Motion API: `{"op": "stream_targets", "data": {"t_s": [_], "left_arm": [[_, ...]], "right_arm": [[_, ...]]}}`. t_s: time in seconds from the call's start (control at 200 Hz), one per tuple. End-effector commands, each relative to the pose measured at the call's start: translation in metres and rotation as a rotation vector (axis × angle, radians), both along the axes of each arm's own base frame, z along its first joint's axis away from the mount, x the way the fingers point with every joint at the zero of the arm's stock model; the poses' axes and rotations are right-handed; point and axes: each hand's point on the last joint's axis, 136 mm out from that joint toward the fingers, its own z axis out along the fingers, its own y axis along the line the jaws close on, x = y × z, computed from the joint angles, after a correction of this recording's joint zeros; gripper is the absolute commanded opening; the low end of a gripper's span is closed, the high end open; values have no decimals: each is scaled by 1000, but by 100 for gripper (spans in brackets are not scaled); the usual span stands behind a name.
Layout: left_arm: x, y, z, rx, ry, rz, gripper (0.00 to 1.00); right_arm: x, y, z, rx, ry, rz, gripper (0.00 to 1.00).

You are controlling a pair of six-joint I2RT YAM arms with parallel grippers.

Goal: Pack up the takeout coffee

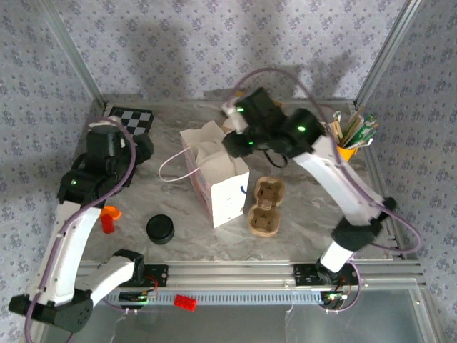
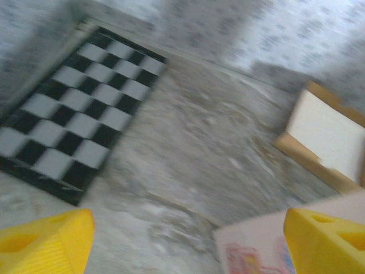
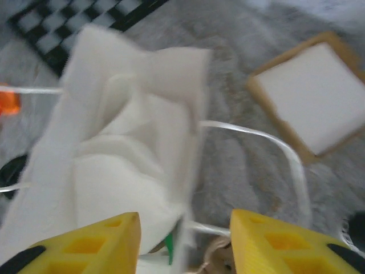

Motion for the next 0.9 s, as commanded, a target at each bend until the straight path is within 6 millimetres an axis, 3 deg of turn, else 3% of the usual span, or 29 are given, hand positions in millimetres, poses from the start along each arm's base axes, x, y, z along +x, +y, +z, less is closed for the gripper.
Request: {"op": "stream_targets", "data": {"t_s": [0.0,0.095,0.165,0.17,0.2,0.215,0.245,0.325,0.375,0.45,0.58,0.665,0.77,0.895], "left_arm": [[-16,54,-36,118,81,224,93],[-14,80,-81,109,122,333,100],[-8,93,-112,122,149,388,100],[-7,94,-114,124,150,391,100],[-4,98,-125,137,160,406,100],[-2,99,-131,142,164,407,100],[3,100,-142,155,171,396,100],[20,102,-161,213,152,372,100],[30,103,-176,247,145,347,100],[41,100,-191,285,140,298,100],[67,87,-216,311,40,187,100],[79,74,-226,294,-19,111,100],[93,60,-222,293,-70,25,100],[104,52,-215,326,-170,-29,100]], "right_arm": [[9,-98,19,51,-126,-372,52],[12,-173,-15,63,-154,-642,68],[7,-225,-59,50,-155,-829,75],[6,-226,-68,37,-144,-831,75],[5,-245,-74,55,-169,-902,79],[2,-254,-93,32,-150,-935,81],[-1,-269,-111,25,-150,-989,85],[-2,-295,-156,2,-153,-1075,93],[5,-303,-181,0,-162,-1084,100],[17,-312,-216,3,-160,-1080,100],[40,-316,-245,-27,-275,-1013,100],[51,-312,-257,73,-348,-943,100],[63,-313,-273,99,-358,-883,100],[89,-300,-266,130,-415,-767,100]]}}
